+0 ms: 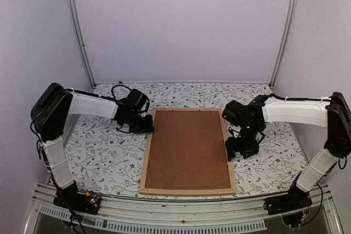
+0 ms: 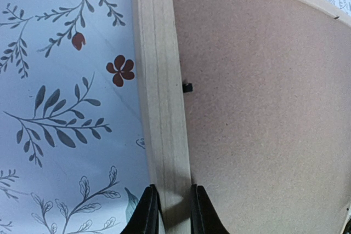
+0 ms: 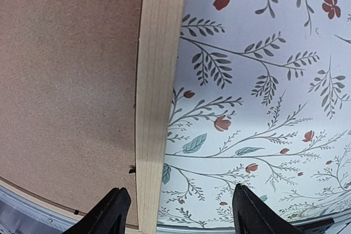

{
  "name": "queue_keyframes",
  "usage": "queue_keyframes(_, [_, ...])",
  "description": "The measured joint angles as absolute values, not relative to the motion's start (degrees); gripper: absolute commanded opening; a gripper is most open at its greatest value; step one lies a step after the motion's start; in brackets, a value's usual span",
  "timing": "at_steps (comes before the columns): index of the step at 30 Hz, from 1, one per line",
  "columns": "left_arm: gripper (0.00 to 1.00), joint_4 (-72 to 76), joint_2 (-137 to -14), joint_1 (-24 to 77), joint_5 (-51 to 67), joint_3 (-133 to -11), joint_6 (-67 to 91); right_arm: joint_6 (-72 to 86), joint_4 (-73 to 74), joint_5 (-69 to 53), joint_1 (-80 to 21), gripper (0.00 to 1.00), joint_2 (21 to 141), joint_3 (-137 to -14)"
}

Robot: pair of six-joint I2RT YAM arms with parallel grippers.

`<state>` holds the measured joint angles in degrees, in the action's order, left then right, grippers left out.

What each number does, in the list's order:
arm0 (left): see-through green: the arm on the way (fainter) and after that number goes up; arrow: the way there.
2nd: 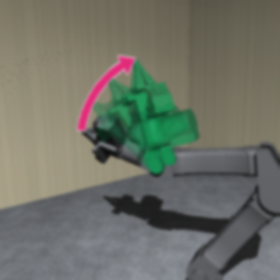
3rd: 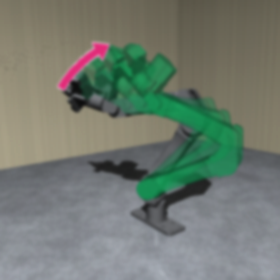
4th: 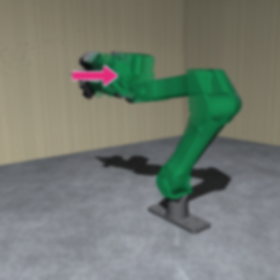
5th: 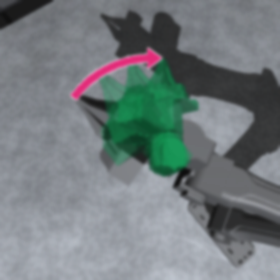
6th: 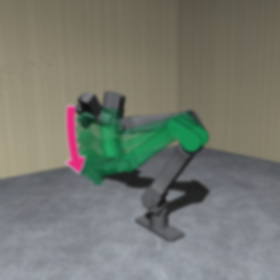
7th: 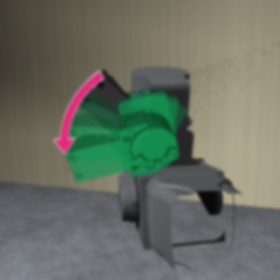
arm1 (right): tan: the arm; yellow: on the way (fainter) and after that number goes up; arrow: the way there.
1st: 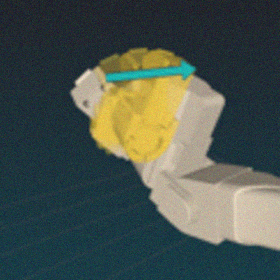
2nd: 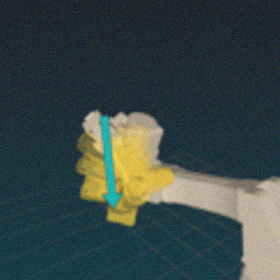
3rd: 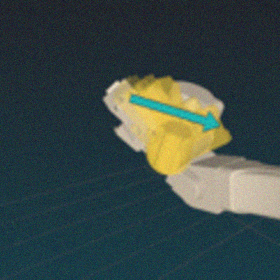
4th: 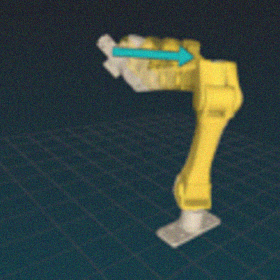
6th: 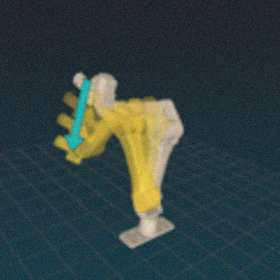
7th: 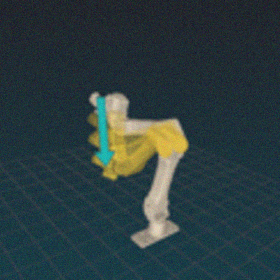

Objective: Put the photo into the frame
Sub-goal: Press the fastener onto the backboard.

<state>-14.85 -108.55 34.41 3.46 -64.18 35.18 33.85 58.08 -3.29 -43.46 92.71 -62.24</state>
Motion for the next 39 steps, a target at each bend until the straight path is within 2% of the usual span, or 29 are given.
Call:
queue_keyframes(10, [0.0,-14.85,-108.55,34.41,3.46,-64.18,35.18,35.38,62.65,0.93,-45.17,0.68,95.59,-64.23])
queue_keyframes(39, [0.0,-14.02,-108.38,34.39,3.46,-63.59,35.18,36.88,64.49,2.28,-48.69,0.68,101.95,-67.75])
